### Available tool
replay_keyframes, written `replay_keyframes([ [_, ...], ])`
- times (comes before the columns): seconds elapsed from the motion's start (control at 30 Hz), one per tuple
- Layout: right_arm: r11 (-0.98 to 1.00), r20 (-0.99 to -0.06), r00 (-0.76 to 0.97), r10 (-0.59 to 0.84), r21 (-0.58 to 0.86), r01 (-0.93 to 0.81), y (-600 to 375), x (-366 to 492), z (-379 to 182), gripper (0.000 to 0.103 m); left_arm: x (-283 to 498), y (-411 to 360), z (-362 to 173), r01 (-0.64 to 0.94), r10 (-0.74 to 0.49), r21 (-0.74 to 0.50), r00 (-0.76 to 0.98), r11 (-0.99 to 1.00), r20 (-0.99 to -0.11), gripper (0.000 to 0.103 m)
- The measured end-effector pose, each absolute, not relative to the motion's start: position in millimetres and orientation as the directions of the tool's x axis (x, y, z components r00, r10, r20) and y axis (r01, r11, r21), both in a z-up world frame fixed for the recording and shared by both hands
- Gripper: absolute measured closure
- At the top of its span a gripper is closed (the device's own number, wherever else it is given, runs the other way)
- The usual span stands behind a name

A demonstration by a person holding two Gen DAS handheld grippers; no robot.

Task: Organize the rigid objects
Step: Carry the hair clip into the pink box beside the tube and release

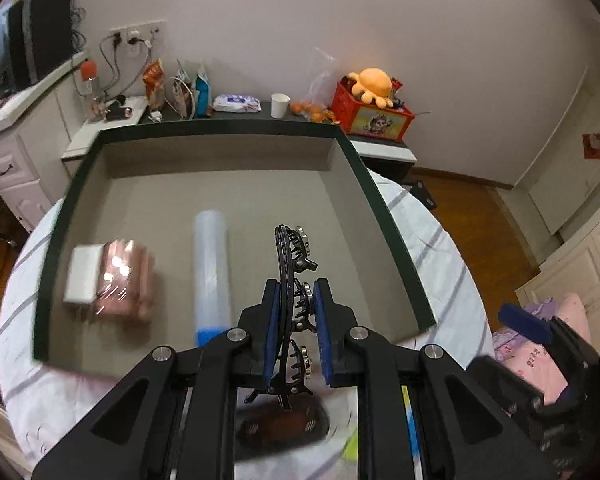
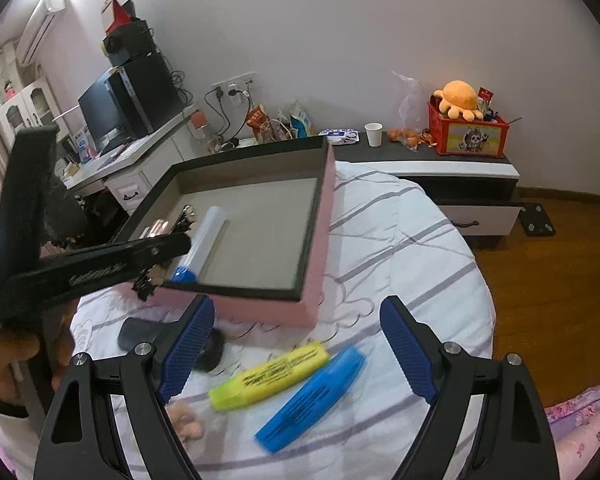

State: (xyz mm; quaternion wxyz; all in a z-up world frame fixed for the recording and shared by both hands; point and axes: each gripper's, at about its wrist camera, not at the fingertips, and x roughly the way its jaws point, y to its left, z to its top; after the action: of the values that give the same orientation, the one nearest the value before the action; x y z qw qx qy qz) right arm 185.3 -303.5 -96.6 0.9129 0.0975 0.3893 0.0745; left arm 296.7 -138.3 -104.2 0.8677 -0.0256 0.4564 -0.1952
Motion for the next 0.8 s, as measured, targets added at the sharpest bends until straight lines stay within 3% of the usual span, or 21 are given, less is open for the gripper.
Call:
replay_keyframes([
  [0.23,0.968,-0.714,0.670,0.205,0.248,-0.033,-325,203,-114,0.017,339,-150,-126,0.250,-0.307,-0.205,0.496,0.946,-0.812,0.086],
  [0.6,0.967,-0.744,0.632,0.214,0.255,-0.027,-329,206,-132,0.017,341,-152,-158,0.179,-0.218,-0.151,0.448,0.972,-0.867,0.083],
  [0.67,0.967,-0.747,0.630,0.211,0.253,-0.024,-328,204,-132,0.017,338,-150,-157,0.167,-0.212,-0.153,0.437,0.974,-0.874,0.069],
  [0.73,0.968,-0.748,0.631,0.209,0.251,-0.022,-328,201,-130,0.017,331,-148,-151,0.159,-0.202,-0.144,0.452,0.977,-0.869,0.029],
  [0.8,0.969,-0.747,0.632,0.205,0.247,-0.022,-326,198,-128,0.017,320,-145,-139,0.166,-0.197,-0.131,0.487,0.977,-0.851,0.017],
])
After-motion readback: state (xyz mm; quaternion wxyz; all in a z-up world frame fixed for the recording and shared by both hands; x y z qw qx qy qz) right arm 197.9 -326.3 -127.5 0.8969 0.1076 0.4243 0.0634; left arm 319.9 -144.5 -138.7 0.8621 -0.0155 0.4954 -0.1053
